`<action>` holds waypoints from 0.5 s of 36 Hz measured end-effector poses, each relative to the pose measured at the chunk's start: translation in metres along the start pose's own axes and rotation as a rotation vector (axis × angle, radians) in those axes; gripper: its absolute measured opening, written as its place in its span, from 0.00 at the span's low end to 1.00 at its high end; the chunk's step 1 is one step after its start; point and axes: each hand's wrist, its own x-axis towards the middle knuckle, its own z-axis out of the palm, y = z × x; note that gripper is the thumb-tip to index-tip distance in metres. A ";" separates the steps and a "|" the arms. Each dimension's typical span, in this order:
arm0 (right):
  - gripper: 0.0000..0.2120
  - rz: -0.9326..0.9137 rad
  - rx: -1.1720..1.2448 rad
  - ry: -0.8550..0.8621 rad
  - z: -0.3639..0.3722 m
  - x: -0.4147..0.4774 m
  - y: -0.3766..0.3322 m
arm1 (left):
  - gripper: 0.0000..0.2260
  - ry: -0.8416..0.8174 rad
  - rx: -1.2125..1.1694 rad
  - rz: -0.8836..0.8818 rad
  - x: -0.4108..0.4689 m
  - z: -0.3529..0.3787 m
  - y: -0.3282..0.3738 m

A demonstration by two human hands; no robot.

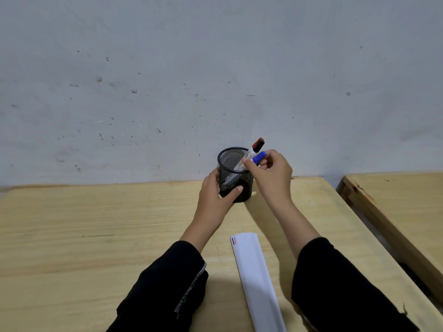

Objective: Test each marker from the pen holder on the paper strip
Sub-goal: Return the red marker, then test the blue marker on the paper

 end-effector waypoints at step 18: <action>0.04 0.011 0.122 -0.216 -0.033 0.005 -0.022 | 0.25 0.066 0.124 -0.011 -0.003 -0.001 0.007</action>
